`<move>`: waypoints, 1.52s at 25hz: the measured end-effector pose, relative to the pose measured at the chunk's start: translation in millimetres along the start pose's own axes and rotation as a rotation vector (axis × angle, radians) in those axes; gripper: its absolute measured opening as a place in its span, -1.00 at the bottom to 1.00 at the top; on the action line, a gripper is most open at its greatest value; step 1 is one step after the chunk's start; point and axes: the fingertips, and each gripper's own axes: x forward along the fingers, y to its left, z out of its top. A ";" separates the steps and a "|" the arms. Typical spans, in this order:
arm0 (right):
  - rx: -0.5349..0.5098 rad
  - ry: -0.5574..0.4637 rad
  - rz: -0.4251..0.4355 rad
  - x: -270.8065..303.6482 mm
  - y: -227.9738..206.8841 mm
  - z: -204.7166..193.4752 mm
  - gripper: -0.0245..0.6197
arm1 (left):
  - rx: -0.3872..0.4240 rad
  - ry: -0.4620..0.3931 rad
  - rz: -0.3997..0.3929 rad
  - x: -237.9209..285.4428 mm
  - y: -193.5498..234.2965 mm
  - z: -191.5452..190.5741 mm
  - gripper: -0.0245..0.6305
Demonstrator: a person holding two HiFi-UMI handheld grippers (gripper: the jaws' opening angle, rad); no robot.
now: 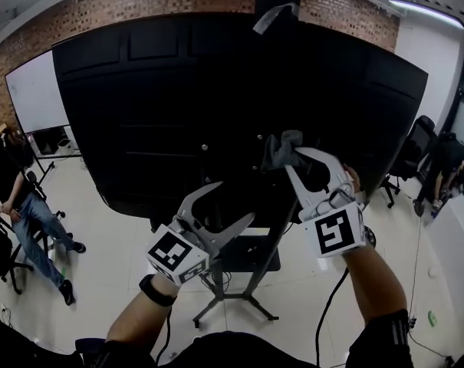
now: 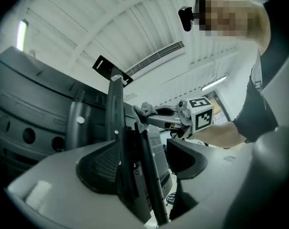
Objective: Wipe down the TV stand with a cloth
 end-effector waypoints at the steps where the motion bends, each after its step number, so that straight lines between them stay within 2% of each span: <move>1: 0.010 -0.016 0.019 11.0 7.6 13.6 -0.80 | 0.006 -0.003 0.012 -10.7 10.9 4.2 0.08; 9: -0.038 -0.108 0.087 97.6 66.5 106.2 -0.80 | 0.034 -0.013 0.108 -90.7 84.5 24.2 0.08; 13: -0.086 -0.101 0.134 140.5 98.5 137.9 -0.80 | 0.041 -0.011 0.151 -126.0 113.7 27.2 0.07; 17: -0.180 -0.082 0.157 184.3 127.4 159.4 -0.80 | 0.028 -0.010 0.192 -157.4 141.2 22.4 0.07; 21: -0.277 -0.045 0.178 227.3 152.7 165.0 -0.80 | 0.018 -0.008 0.221 -182.4 161.3 18.8 0.07; 27: -0.462 0.078 0.197 269.4 181.3 162.9 -0.80 | 0.001 -0.012 0.248 -212.1 180.1 19.4 0.07; 31: -0.562 0.129 0.178 273.9 184.8 159.8 -0.80 | -0.019 -0.015 0.241 -220.1 184.0 12.5 0.07; 38: -0.675 0.248 0.168 258.2 173.4 140.1 -0.81 | -0.043 -0.029 0.178 -205.1 174.4 8.6 0.07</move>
